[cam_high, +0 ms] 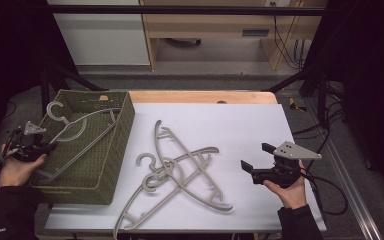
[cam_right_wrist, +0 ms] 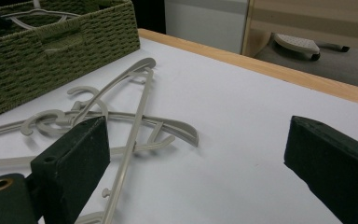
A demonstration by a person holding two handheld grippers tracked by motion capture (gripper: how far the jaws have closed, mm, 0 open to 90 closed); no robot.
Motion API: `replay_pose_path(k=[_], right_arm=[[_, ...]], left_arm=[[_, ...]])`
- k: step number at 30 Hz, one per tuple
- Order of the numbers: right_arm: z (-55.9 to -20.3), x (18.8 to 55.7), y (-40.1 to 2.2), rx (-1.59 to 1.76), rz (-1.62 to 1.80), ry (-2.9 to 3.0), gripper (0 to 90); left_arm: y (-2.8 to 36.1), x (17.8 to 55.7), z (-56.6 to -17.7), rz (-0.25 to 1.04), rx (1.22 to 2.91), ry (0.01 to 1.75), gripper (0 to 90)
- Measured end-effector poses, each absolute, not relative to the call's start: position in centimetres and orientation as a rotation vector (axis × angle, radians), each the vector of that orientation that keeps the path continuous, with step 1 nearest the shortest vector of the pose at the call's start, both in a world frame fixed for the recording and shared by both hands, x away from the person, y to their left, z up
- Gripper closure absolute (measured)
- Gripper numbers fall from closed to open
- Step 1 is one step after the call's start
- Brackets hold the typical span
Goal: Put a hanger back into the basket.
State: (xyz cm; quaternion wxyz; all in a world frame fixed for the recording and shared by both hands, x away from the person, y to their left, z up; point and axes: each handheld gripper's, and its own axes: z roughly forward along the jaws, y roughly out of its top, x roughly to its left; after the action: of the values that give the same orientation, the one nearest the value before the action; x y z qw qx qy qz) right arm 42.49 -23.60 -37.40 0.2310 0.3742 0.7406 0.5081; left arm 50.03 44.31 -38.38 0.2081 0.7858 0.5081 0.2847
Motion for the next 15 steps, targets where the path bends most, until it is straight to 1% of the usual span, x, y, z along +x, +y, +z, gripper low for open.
replay_pose_path(k=[3,7,10,13,14,15], right_arm=[[-37.4,42.5,-23.6,1.03,1.4,2.035,7.1],[-37.4,42.5,-23.6,1.029,1.4,2.035,7.1],[-37.3,42.4,-23.6,1.026,1.404,2.036,7.1],[-37.2,42.4,-23.6,1.027,1.41,2.031,7.1],[-37.2,42.4,-23.6,1.023,1.411,2.029,7.1],[-37.1,42.4,-23.6,1.022,1.411,2.028,7.1]], left_arm=[[44.7,50.1,-38.2,0.802,2.166,1.479,77.7],[45.0,49.8,-37.6,0.807,2.137,1.491,75.6],[44.9,49.4,-36.9,0.809,2.096,1.481,72.0],[44.2,48.7,-35.7,0.803,2.014,1.424,66.5],[43.9,48.5,-35.5,0.802,1.998,1.405,62.3],[43.5,48.3,-35.2,0.794,1.978,1.384,59.9]])
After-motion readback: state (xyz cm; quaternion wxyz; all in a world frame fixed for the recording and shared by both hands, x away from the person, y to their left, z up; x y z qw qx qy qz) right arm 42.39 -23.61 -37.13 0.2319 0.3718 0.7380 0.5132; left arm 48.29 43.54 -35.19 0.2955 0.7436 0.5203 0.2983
